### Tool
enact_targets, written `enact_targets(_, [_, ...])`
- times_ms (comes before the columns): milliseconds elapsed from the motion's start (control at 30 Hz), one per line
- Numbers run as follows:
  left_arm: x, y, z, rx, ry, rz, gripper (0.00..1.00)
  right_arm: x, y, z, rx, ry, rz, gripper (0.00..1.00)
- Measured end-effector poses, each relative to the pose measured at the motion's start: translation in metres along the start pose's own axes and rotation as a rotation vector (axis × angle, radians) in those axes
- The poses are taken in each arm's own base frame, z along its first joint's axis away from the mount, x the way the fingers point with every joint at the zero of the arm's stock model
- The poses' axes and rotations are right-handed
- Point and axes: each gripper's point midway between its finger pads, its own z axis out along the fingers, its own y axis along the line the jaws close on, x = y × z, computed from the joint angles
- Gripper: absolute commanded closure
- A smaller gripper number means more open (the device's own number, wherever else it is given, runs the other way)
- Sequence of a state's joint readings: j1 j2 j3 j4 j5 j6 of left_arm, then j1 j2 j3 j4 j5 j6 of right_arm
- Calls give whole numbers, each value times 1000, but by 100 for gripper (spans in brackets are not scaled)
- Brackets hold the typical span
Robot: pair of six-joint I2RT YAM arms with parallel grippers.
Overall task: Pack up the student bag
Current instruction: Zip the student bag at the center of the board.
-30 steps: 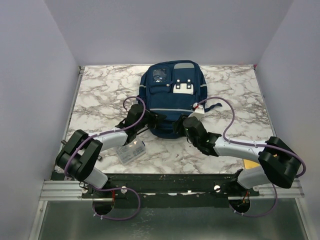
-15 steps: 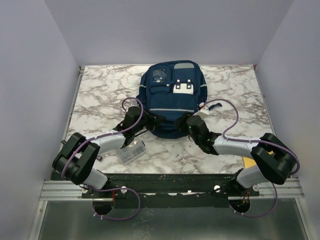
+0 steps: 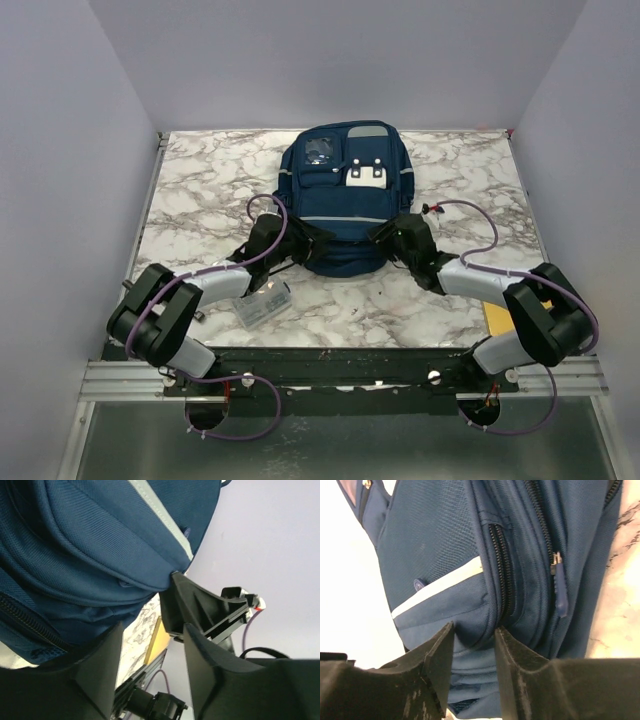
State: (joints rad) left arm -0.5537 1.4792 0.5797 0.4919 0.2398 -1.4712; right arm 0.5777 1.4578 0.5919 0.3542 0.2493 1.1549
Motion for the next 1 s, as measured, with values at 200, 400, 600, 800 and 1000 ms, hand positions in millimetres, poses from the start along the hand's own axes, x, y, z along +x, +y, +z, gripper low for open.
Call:
enact_targets(200, [0,14,6,-35,26,-2,30,-1,-1,1,22,46,36,100])
enact_targets(400, [-5,16,23,-56,41,-11,31,-2,15,-8,-32,83,71,100])
enact_targets(600, [-18,6,27,-41,8,-5,44,-3,21,-11,-55,98,88,100])
enact_targets(800, [-32,14,36,-67,-22,-4,47,-4,28,-14,-84,102,86,100])
enact_targets(1000, [-33,15,41,-75,-25,-38,38,-2,29,-15,-99,112,77,100])
